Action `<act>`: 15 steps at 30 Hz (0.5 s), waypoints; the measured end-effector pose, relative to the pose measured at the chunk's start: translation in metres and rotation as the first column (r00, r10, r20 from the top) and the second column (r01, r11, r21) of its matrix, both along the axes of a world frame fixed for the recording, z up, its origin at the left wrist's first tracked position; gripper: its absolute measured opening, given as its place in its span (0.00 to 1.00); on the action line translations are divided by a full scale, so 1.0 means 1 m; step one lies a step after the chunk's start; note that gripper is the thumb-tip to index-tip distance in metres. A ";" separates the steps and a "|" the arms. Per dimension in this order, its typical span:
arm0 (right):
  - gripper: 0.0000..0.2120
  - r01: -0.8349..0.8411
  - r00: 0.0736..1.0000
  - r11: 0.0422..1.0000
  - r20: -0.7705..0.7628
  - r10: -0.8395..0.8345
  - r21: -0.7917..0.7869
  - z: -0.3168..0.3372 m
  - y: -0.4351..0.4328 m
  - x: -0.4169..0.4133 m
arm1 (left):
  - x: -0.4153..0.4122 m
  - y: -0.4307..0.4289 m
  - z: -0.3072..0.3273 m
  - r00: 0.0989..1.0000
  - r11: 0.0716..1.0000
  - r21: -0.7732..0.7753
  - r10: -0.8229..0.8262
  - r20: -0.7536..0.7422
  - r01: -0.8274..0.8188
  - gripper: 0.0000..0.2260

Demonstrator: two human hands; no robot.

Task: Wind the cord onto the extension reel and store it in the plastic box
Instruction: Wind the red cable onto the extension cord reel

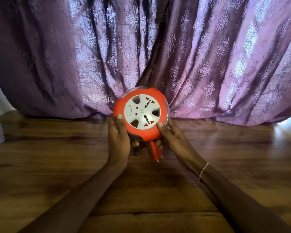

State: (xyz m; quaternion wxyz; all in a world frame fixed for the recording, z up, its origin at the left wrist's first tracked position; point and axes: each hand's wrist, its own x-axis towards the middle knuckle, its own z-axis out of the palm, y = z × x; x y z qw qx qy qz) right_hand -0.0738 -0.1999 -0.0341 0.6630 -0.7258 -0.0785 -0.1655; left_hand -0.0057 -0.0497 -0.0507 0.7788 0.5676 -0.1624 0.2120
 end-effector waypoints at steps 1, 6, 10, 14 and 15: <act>0.15 -0.004 1.000 1.000 -0.014 0.004 0.007 -0.003 0.000 0.000 | 0.001 0.000 -0.004 1.000 1.000 0.004 0.004 0.000 -0.004 0.07; 0.14 -0.007 0.999 0.997 -0.048 0.011 0.075 -0.017 -0.005 0.002 | 0.007 0.001 -0.022 0.999 0.996 0.083 -0.013 -0.035 0.016 0.07; 0.13 0.115 0.990 0.979 -0.099 -0.099 0.169 -0.022 -0.013 0.006 | 0.000 0.001 -0.023 0.992 0.995 0.095 -0.032 -0.122 0.043 0.06; 0.14 0.156 0.971 0.963 -0.215 -0.109 0.218 -0.022 -0.004 0.008 | -0.012 0.002 -0.016 0.970 0.988 0.133 -0.045 -0.239 0.079 0.11; 0.15 0.162 0.964 0.963 -0.244 -0.108 0.215 -0.021 0.001 0.008 | -0.013 0.006 -0.018 0.960 0.989 0.137 -0.019 -0.278 0.060 0.12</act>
